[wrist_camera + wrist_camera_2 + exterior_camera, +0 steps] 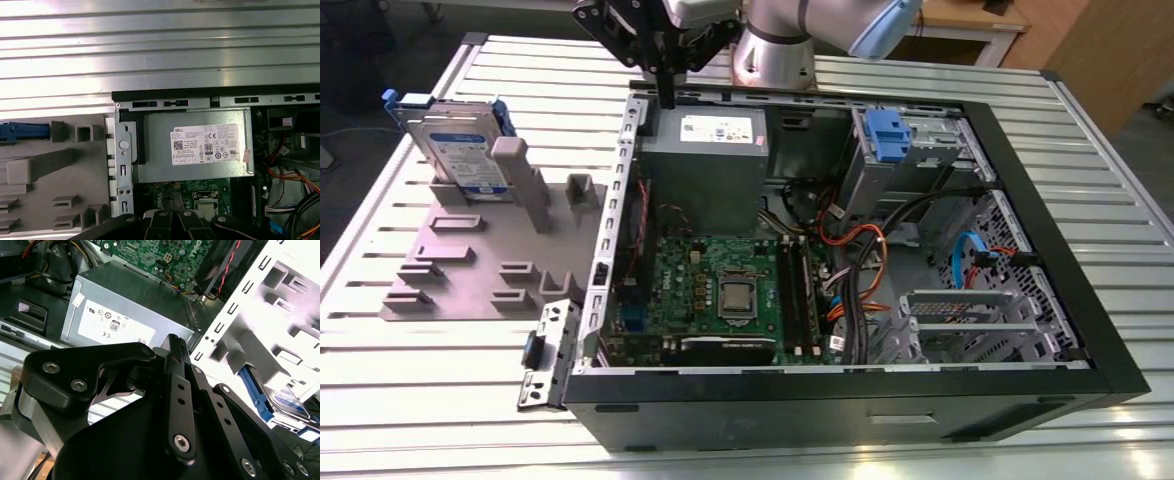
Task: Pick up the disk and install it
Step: 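Reach for the disk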
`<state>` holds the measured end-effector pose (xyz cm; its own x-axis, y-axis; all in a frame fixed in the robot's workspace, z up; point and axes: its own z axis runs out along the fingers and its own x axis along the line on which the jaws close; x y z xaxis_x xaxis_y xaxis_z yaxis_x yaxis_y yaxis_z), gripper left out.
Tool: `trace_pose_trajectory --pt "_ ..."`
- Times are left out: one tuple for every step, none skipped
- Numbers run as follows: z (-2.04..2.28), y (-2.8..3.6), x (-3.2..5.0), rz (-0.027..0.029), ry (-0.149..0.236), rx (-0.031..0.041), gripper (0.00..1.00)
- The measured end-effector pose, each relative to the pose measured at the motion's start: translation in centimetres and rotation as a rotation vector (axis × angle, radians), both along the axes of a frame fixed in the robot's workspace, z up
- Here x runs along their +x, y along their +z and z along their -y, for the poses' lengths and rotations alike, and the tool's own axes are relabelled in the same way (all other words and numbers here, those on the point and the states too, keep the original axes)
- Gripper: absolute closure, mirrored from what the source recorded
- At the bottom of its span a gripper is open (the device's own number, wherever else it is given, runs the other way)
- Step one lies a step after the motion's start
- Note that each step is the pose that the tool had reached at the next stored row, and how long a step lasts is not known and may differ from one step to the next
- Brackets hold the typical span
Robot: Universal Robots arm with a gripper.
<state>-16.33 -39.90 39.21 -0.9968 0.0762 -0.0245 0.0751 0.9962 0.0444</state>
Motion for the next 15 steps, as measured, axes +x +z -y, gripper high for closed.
trace_pose_trajectory --pt "0.00 0.00 -0.08 -0.0001 0.000 0.0000 0.89" --pt "0.00 0.00 -0.16 -0.0001 0.000 -0.0001 0.89" --pt "0.00 0.00 -0.25 0.0000 0.000 0.0000 0.89" --pt "0.00 0.00 -0.33 0.0000 0.000 0.0000 0.89" --pt "0.00 0.00 -0.42 -0.0001 0.000 0.0000 0.89" --pt "0.00 -0.01 -0.50 0.0000 0.000 0.0000 0.89" --pt "0.00 -0.01 -0.57 0.0001 0.000 0.0001 0.89" --pt "0.00 -0.01 -0.65 0.0000 0.000 0.0000 0.89" --pt "0.00 -0.01 -0.73 0.0000 0.000 0.0000 0.89" --pt "0.00 -0.02 -0.81 0.0000 0.000 0.0000 0.89" --pt "0.00 -0.02 -0.88 -0.0001 0.000 -0.0001 0.89" --pt "0.00 -0.02 -0.97 0.0000 0.000 -0.0001 0.89" --pt "0.00 -0.02 -1.05 0.0000 0.000 0.0000 0.89" --pt "0.00 -0.02 -1.12 -0.0001 0.000 -0.0001 0.89" --pt "0.00 -0.03 -1.20 0.0000 0.000 0.0000 0.89"
